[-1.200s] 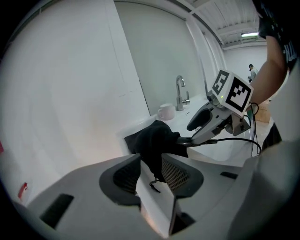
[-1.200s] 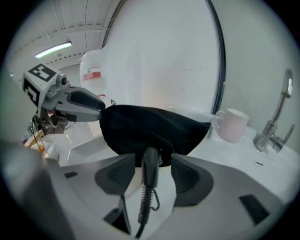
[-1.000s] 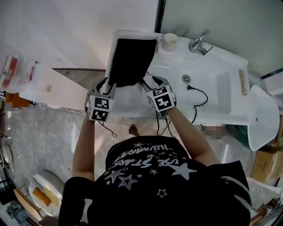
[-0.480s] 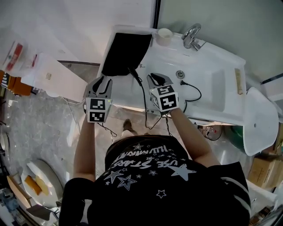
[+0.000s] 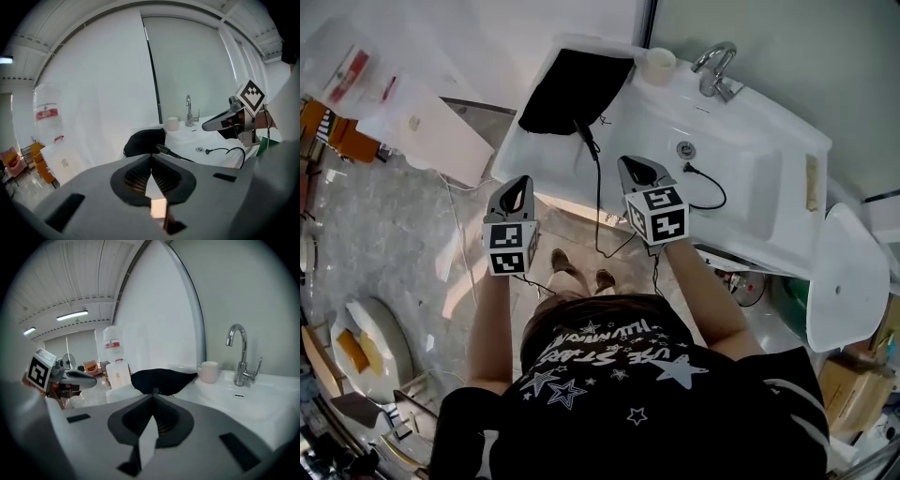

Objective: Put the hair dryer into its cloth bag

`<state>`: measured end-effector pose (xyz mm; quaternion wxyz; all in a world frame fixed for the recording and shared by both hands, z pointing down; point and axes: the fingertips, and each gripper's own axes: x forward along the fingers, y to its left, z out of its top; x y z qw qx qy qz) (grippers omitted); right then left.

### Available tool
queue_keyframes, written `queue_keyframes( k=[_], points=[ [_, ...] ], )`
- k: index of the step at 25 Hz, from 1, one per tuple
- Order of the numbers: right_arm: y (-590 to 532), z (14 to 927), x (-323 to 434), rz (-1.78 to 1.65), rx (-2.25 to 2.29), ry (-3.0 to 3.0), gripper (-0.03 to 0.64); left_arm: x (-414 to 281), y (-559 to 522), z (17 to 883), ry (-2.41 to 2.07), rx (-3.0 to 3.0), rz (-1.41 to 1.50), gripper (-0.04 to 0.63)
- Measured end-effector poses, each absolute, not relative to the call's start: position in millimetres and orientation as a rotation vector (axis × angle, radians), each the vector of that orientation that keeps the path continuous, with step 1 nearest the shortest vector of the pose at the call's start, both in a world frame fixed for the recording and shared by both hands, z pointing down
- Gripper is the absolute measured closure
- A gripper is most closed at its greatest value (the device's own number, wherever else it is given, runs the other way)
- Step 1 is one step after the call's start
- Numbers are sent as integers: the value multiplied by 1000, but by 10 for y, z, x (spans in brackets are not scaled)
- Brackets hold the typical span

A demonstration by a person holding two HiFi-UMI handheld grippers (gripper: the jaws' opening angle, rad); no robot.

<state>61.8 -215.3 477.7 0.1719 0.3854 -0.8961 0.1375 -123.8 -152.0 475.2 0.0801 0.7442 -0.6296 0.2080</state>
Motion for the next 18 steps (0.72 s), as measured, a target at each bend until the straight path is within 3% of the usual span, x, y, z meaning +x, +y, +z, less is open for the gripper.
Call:
queue_keyframes(
  k=[18],
  points=[
    [-1603, 4786, 500, 330, 1036, -2509, 611, -1258, -676, 4877, -1844, 2157, 469, 586]
  ],
)
